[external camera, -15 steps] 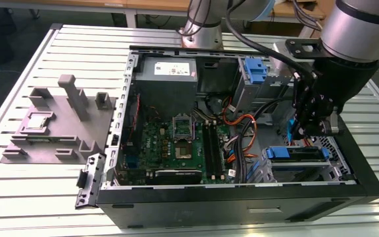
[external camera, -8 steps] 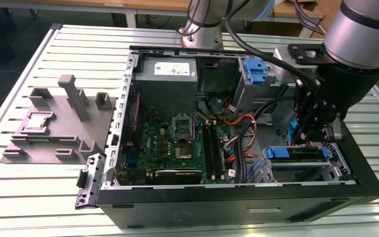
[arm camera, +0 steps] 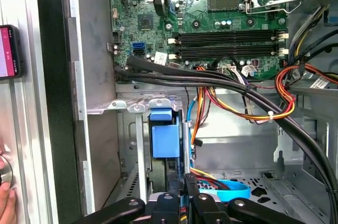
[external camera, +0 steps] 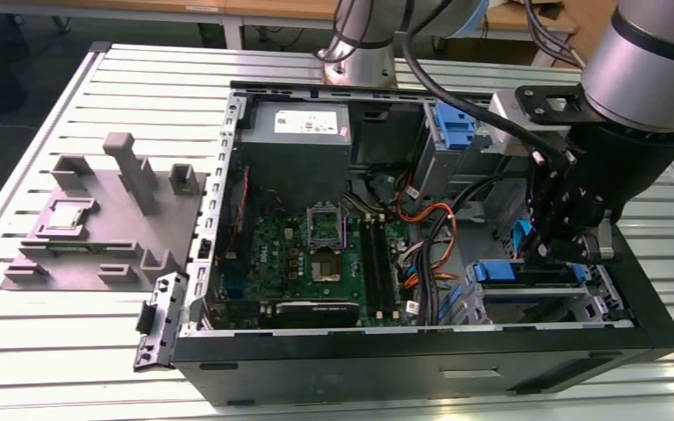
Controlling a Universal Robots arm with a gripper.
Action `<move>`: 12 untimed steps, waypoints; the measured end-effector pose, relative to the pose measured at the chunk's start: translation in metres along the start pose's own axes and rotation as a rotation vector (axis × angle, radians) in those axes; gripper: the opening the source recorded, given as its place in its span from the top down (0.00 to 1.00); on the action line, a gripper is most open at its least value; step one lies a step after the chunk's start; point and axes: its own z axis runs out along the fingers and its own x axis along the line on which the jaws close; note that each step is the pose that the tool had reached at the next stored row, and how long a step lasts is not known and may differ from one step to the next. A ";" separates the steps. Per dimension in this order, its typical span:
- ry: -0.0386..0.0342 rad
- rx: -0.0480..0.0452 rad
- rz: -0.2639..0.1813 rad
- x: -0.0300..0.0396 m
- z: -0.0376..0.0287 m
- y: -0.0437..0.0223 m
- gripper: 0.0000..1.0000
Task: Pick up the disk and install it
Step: 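Insert the second disk wire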
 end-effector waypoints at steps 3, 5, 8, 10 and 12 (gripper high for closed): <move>-0.0001 0.0004 0.000 0.0012 0.0001 -0.0001 0.84; -0.0001 0.0008 -0.001 0.0018 0.0004 -0.0001 0.84; -0.0002 0.0012 -0.003 0.0030 0.0009 -0.0002 0.84; -0.0005 0.0015 -0.005 0.0034 0.0012 -0.0002 0.84; -0.0005 0.0019 -0.005 0.0034 0.0014 -0.0002 0.84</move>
